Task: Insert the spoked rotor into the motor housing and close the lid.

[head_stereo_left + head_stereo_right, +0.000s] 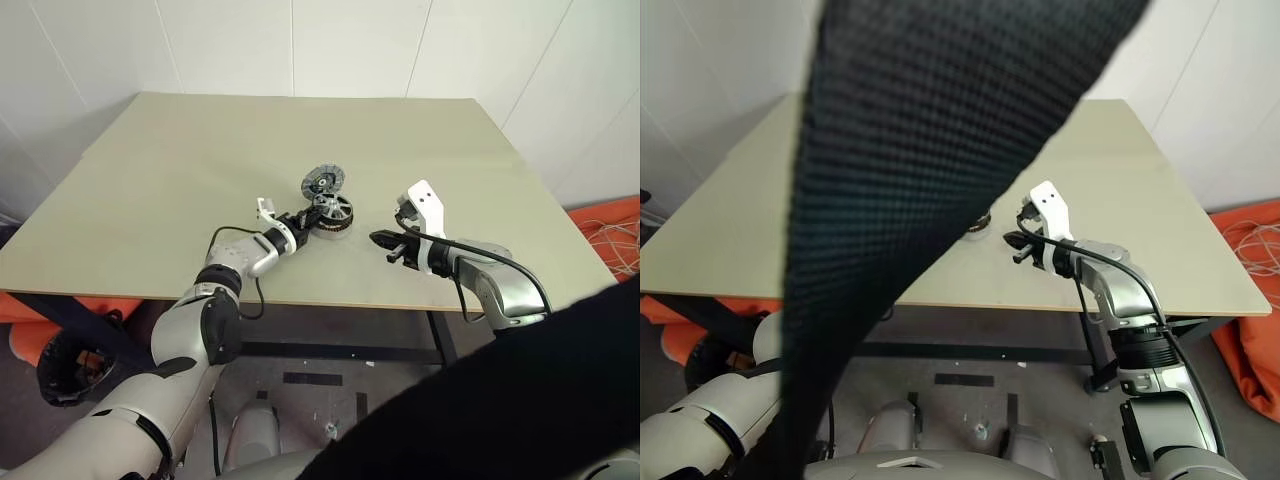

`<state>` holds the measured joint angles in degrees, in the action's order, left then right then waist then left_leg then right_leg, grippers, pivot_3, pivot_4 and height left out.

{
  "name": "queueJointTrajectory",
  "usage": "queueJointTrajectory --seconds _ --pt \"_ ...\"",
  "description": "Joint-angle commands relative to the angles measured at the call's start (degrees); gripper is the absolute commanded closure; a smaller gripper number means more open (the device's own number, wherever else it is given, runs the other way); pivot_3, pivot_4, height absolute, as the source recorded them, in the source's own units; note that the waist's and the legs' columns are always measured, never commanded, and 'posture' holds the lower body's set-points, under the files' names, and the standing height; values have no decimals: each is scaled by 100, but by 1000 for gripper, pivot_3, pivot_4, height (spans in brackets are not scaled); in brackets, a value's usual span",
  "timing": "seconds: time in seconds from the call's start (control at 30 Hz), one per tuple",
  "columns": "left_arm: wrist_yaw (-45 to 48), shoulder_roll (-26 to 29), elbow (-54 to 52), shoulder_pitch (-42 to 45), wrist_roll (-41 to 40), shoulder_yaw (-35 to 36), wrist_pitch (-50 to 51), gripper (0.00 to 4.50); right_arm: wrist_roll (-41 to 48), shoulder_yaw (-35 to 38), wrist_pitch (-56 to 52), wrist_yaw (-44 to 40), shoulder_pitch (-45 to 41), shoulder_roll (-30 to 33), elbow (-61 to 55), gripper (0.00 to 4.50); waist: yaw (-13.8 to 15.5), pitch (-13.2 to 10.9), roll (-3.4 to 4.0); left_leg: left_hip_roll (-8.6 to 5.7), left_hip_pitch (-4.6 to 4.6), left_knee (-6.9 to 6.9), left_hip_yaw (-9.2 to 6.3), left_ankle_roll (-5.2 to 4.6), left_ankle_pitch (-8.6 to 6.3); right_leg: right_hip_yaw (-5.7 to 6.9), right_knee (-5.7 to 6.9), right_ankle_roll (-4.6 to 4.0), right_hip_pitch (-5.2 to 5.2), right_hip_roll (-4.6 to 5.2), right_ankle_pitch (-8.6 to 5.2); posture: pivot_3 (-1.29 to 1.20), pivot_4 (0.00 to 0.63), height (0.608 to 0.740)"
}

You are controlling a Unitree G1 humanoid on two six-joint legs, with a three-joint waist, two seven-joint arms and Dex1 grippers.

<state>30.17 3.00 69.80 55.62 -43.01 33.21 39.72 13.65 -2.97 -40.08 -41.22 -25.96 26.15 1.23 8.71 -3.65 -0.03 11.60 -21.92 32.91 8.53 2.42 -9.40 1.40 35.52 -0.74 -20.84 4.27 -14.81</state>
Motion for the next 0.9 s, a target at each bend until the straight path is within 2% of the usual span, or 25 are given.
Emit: queueJointTrajectory --seconds 0.03,0.53,0.57,0.6,0.77,0.9 --pt "-1 -15 5 185 36 74 -129 4107 97 61 108 38 -44 -15 -320 4500 0 0 0 0 0 0 0 0 0 0 0 0 0 0 0 0 0 740" --pt "-26 -31 99 156 192 81 -281 4107 65 70 167 100 -78 -28 -255 4500 1 0 0 0 3 0 0 0 0 0 2 0 2 0 0 0 0 740" --pt "-6 -27 95 154 208 72 -270 3362 62 71 174 112 -83 -32 -244 4500 0 0 0 0 3 0 0 0 0 0 2 0 2 0 0 0 0 740" --pt "0 -24 94 153 230 69 -267 3160 59 66 182 125 -87 -35 -238 4500 1 0 0 0 2 0 0 0 0 0 2 0 1 0 0 0 0 740" --pt "-293 -14 166 136 270 129 -301 1551 64 51 207 155 -111 -52 -207 4500 0 0 0 -1 26 0 0 1 1 0 2 -22 24 2 -13 0 0 740" --pt "-186 34 117 100 263 119 -167 1551 51 35 237 157 -127 -70 -168 4500 -1 0 0 -3 80 -13 2 -4 -2 -6 -5 -23 69 4 -15 0 0 740"
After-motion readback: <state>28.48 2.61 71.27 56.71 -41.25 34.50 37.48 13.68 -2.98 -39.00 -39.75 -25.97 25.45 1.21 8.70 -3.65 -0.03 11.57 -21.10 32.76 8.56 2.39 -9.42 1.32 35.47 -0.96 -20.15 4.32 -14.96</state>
